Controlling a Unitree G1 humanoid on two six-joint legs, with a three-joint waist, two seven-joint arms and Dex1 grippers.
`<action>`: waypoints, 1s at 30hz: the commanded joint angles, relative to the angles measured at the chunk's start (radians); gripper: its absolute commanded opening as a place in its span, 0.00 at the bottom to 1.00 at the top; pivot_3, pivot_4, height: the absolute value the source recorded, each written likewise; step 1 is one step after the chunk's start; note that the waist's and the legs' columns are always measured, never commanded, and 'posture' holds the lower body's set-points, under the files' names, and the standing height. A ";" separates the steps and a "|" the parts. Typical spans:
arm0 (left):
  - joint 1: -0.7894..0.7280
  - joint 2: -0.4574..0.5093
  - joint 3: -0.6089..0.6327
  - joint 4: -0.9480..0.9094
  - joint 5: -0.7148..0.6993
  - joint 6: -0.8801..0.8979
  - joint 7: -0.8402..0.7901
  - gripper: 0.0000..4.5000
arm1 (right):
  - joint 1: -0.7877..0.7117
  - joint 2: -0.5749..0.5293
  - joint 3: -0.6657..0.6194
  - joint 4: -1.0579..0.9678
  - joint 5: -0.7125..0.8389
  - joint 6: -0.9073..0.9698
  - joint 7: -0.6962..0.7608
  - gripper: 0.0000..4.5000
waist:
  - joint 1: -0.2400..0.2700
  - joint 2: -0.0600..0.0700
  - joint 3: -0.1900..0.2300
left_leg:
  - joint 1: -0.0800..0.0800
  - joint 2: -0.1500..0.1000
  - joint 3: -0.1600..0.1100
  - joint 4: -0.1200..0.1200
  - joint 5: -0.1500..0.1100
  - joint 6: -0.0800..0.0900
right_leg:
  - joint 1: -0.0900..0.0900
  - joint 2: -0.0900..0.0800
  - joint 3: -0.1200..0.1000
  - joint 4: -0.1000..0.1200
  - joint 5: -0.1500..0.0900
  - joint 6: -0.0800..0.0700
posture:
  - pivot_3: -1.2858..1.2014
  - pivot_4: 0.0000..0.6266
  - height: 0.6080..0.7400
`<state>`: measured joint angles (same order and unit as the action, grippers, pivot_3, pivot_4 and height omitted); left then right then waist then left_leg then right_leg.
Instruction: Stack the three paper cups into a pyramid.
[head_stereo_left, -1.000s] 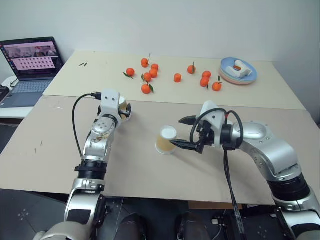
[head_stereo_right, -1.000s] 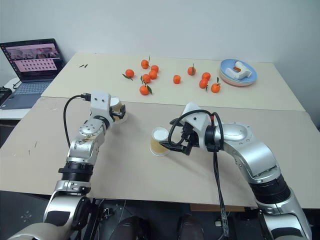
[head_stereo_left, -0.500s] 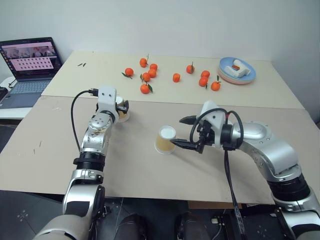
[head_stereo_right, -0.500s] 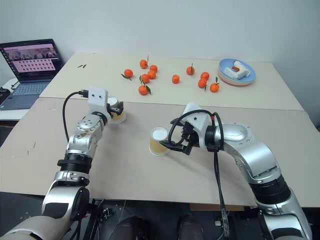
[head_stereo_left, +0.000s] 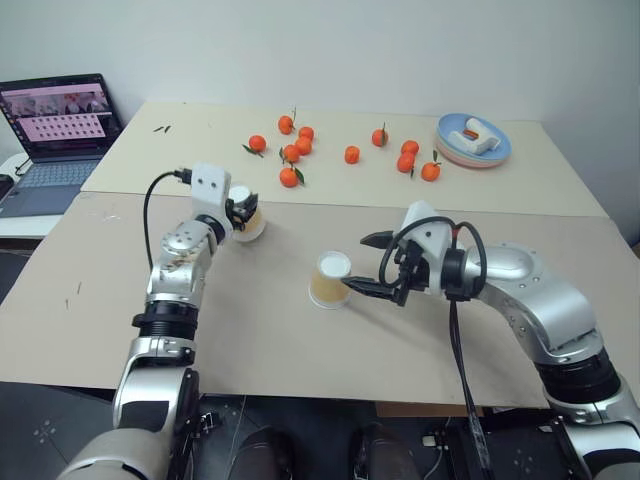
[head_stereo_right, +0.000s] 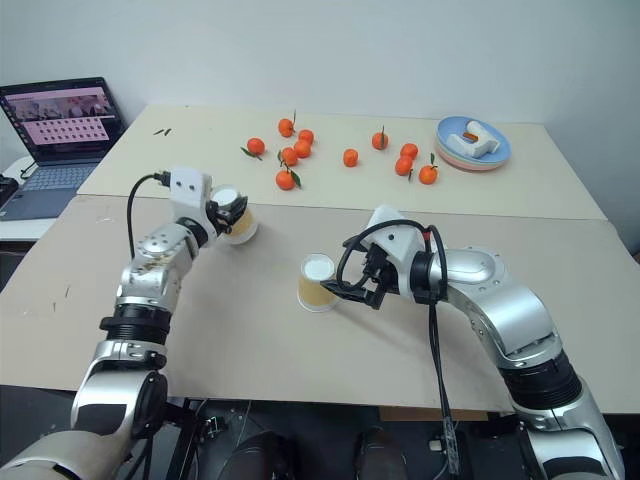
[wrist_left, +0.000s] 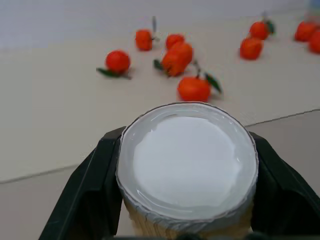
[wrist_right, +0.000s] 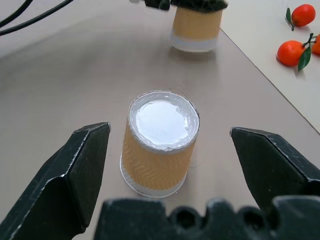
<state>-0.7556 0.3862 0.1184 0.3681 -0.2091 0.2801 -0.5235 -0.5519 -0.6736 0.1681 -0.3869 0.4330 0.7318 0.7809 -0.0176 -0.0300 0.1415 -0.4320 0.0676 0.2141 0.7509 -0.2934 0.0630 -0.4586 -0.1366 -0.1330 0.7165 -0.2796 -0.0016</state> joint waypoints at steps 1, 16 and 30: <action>0.090 0.193 -0.020 -0.240 -0.197 0.080 -0.447 0.58 | 0.005 -0.011 -0.041 -0.032 -0.009 0.000 -0.016 1.00 | -0.015 0.000 0.000 | 0.000 0.000 0.000 0.000 0.000 0.000 | 0.000 0.000 0.000 0.000 0.000 0.000 | 0.52 0.24 0.59; 0.115 0.296 -0.266 -0.157 -0.058 -0.055 -0.775 0.58 | 0.026 -0.015 -0.070 -0.039 -0.023 0.007 -0.057 1.00 | 0.006 0.001 0.000 | 0.001 0.000 0.000 0.000 0.000 -0.001 | 0.001 0.000 0.000 0.001 -0.001 0.000 | 0.52 0.24 0.59; -0.007 0.140 -0.315 -0.001 0.005 -0.176 -0.786 0.58 | 0.038 -0.024 -0.088 -0.063 -0.021 0.019 -0.079 1.00 | -0.001 0.001 0.000 | 0.001 0.000 0.000 0.001 0.000 0.000 | 0.000 0.001 0.001 0.001 -0.001 0.000 | 0.52 0.24 0.59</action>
<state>-0.7396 0.5290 -0.1958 0.3701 -0.2050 0.1293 -1.2975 -0.5099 -0.6852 0.1237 -0.4056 0.4130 0.7499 0.7100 -0.0183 -0.0293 0.1417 -0.4312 0.0677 0.2141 0.7515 -0.2931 0.0627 -0.4581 -0.1357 -0.1324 0.7175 -0.2809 -0.0017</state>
